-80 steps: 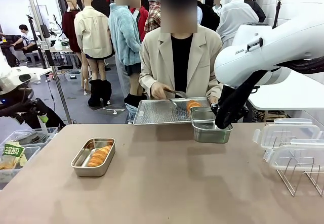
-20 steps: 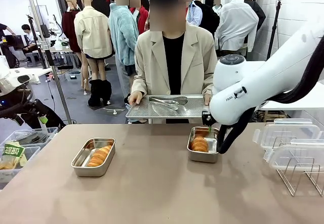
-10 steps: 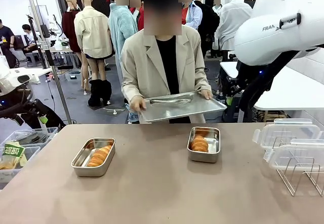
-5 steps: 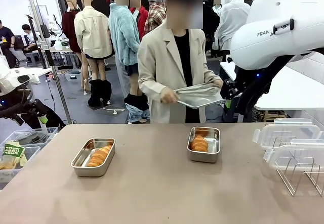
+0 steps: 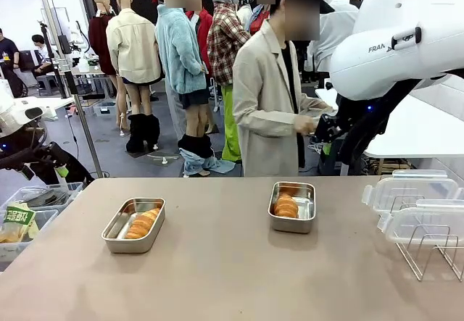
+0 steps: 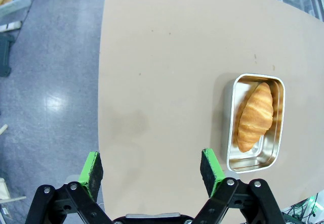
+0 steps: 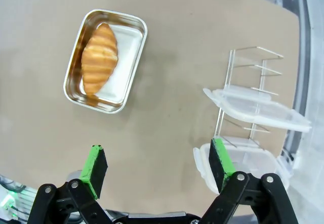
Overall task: Place the bread in airtight containers.
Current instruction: Pick up one Airtight Container lid and hand it to the human.
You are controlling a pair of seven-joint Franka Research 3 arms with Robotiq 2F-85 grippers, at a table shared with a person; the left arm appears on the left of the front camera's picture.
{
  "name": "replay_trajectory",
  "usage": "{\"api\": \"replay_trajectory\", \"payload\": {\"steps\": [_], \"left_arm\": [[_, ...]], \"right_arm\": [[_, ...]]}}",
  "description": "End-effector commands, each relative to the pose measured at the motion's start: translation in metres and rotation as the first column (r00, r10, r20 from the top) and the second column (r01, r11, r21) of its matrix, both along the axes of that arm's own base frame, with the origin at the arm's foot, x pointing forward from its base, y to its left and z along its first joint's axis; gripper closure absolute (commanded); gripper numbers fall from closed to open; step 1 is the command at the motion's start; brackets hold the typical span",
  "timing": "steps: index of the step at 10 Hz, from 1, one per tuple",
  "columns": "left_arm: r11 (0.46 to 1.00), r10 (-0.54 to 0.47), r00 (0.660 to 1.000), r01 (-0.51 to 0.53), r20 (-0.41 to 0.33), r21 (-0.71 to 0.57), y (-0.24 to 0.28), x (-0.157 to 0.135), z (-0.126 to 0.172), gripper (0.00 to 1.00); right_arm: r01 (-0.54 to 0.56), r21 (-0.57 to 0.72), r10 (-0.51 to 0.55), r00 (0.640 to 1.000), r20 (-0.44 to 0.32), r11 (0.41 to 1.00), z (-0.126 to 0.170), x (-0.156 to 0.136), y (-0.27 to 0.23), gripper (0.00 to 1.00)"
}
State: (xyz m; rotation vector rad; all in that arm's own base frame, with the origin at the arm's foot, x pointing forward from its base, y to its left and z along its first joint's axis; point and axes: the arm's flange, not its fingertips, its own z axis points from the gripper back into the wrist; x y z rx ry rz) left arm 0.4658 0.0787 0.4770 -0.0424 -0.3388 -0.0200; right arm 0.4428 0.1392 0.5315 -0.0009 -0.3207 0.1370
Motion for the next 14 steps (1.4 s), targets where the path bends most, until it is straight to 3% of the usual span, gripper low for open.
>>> {"api": "replay_trajectory", "payload": {"steps": [1, 14], "left_arm": [[1.000, -0.001, 1.000, 0.001, -0.002, 0.007, 0.0019, -0.0003, 0.0017, 0.00], [1.000, -0.001, 1.000, 0.001, -0.002, 0.007, 0.0019, -0.0003, 0.0017, 0.00]], "right_arm": [[0.019, -0.004, -0.019, 1.000, 0.022, 1.000, -0.0038, 0.0007, 0.0010, 0.00], [0.019, -0.004, -0.019, 1.000, 0.022, 1.000, -0.0038, 0.0007, 0.0010, 0.00]]}}
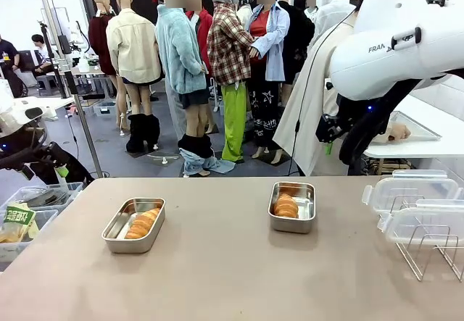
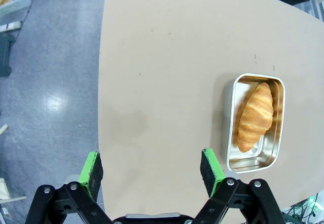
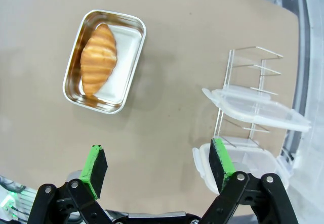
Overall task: Place the bread in airtight containers.
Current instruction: Pick up one Airtight Container lid and hand it to the human.
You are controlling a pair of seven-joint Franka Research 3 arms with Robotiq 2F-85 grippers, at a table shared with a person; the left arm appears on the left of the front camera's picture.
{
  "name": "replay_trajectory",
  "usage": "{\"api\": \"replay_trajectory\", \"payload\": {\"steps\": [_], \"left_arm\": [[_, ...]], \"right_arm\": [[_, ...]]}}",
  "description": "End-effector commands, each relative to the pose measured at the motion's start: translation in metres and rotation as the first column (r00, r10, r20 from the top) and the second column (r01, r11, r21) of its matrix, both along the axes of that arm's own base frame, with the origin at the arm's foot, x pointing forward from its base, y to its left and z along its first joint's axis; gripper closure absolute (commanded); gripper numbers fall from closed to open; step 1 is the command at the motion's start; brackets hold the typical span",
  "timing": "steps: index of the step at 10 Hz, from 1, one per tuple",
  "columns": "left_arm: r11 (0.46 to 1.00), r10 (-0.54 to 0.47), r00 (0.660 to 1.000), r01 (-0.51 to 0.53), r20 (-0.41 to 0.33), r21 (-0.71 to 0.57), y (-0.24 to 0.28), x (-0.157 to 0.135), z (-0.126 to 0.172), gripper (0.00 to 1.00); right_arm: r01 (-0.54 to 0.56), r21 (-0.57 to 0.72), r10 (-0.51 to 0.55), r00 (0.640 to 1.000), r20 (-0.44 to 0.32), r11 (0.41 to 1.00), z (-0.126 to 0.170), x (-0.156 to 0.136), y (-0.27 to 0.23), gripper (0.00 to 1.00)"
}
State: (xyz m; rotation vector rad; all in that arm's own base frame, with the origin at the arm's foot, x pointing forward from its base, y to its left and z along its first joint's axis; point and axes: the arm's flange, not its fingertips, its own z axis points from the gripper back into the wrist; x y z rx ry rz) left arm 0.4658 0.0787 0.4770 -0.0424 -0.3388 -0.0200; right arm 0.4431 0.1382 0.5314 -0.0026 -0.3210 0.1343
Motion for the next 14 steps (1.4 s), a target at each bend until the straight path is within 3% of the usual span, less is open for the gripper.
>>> {"api": "replay_trajectory", "payload": {"steps": [1, 14], "left_arm": [[1.000, -0.001, 1.000, 0.001, -0.002, 0.007, 0.0019, -0.0003, 0.0017, 0.00], [1.000, -0.001, 1.000, 0.001, -0.002, 0.007, 0.0019, -0.0003, 0.0017, 0.00]], "right_arm": [[0.016, -0.003, -0.016, 1.000, 0.021, 1.000, -0.0038, 0.0003, 0.0020, 0.00], [0.016, -0.003, -0.016, 1.000, 0.021, 1.000, -0.0038, 0.0003, 0.0020, 0.00]]}}
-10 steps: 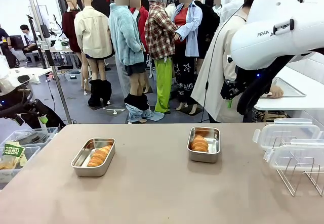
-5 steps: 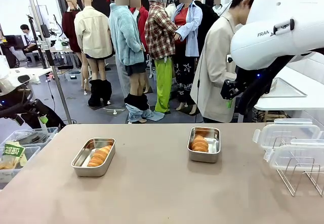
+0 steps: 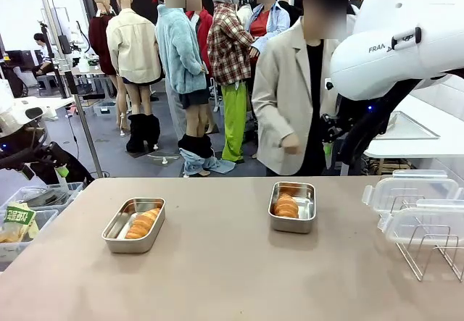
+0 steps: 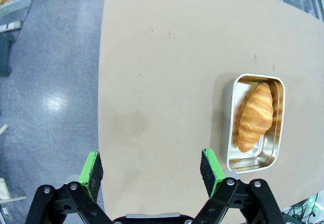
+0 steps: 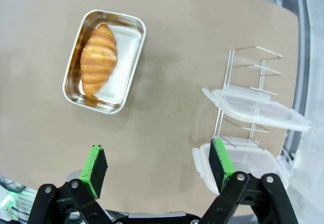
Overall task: Place the bread in airtight containers.
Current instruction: Pick up one Airtight Container lid and hand it to the human.
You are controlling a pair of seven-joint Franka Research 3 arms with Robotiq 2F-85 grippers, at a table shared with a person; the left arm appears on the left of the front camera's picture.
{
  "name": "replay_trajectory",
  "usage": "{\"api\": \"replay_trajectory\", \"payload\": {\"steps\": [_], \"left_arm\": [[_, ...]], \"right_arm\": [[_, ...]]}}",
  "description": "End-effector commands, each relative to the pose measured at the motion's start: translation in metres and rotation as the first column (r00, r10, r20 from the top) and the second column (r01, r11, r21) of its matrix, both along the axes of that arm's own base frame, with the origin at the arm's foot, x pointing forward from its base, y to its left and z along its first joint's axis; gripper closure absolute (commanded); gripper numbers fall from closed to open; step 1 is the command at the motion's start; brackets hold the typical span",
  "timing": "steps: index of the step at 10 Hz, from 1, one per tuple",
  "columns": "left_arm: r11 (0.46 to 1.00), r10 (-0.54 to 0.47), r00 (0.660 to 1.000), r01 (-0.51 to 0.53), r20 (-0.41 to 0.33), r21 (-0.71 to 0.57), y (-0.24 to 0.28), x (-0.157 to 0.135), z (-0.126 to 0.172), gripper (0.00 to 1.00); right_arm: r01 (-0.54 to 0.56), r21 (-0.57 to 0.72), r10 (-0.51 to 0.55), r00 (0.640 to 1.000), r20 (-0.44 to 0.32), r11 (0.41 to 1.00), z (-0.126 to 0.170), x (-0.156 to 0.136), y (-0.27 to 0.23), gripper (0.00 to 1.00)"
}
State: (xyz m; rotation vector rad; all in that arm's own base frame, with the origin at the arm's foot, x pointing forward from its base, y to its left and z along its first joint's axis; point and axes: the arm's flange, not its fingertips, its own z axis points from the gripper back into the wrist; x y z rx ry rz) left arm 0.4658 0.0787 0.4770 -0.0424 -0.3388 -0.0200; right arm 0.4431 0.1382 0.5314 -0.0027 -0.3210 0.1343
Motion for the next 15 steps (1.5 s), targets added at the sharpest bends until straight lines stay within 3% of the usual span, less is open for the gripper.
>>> {"api": "replay_trajectory", "payload": {"steps": [1, 15], "left_arm": [[1.000, -0.001, 1.000, 0.001, -0.002, 0.007, 0.0019, -0.0003, 0.0017, 0.00], [1.000, -0.001, 1.000, 0.001, -0.002, 0.007, 0.0019, -0.0003, 0.0017, 0.00]], "right_arm": [[0.016, -0.003, -0.016, 1.000, 0.021, 1.000, -0.0038, 0.0003, 0.0020, 0.00], [0.016, -0.003, -0.016, 1.000, 0.021, 1.000, -0.0038, 0.0003, 0.0020, 0.00]]}}
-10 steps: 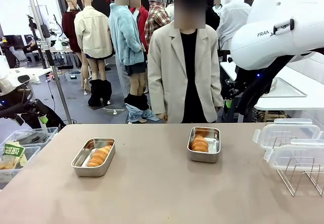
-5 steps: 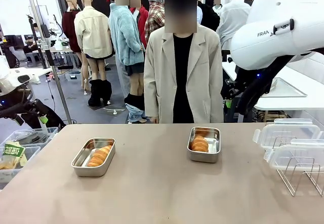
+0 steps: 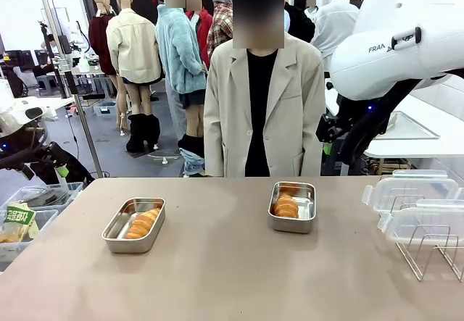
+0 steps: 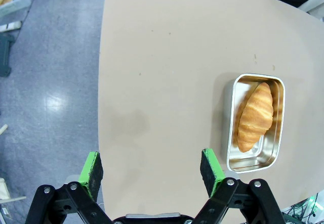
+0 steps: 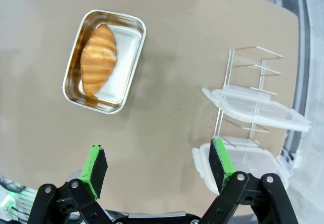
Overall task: Place the bread in airtight containers.
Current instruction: Pick up one Airtight Container lid and hand it to the human.
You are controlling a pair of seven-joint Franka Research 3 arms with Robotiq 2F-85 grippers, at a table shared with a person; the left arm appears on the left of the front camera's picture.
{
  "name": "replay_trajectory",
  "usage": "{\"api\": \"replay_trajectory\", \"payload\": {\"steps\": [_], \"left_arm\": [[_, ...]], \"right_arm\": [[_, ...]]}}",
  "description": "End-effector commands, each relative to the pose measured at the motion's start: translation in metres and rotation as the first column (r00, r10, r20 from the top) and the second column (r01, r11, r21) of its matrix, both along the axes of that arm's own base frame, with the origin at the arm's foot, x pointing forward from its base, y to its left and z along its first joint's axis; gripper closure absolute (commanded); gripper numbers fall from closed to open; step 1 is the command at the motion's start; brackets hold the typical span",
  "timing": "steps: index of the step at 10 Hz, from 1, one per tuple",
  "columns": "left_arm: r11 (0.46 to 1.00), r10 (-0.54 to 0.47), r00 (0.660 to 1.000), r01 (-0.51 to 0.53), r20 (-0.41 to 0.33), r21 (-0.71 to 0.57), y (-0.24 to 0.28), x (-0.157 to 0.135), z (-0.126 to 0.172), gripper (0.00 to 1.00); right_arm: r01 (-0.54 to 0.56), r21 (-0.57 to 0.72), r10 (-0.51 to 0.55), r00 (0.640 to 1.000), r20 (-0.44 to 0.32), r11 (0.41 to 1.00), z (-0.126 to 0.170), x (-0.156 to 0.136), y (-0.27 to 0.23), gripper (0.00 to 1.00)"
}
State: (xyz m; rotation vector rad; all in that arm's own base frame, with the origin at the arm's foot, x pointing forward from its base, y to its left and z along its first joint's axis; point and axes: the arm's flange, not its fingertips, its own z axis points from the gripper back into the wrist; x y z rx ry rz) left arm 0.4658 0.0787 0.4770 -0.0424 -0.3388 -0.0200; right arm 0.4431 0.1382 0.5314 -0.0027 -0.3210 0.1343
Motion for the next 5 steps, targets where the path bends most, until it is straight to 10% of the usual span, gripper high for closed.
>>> {"api": "replay_trajectory", "payload": {"steps": [1, 5], "left_arm": [[1.000, -0.001, 1.000, 0.001, -0.002, 0.007, 0.0019, -0.0003, 0.0017, 0.00], [1.000, -0.001, 1.000, 0.001, -0.002, 0.007, 0.0019, -0.0003, 0.0017, 0.00]], "right_arm": [[0.016, -0.003, -0.016, 1.000, 0.021, 1.000, -0.0038, 0.0003, 0.0020, 0.00], [0.016, -0.003, -0.016, 1.000, 0.021, 1.000, -0.0038, 0.0003, 0.0020, 0.00]]}}
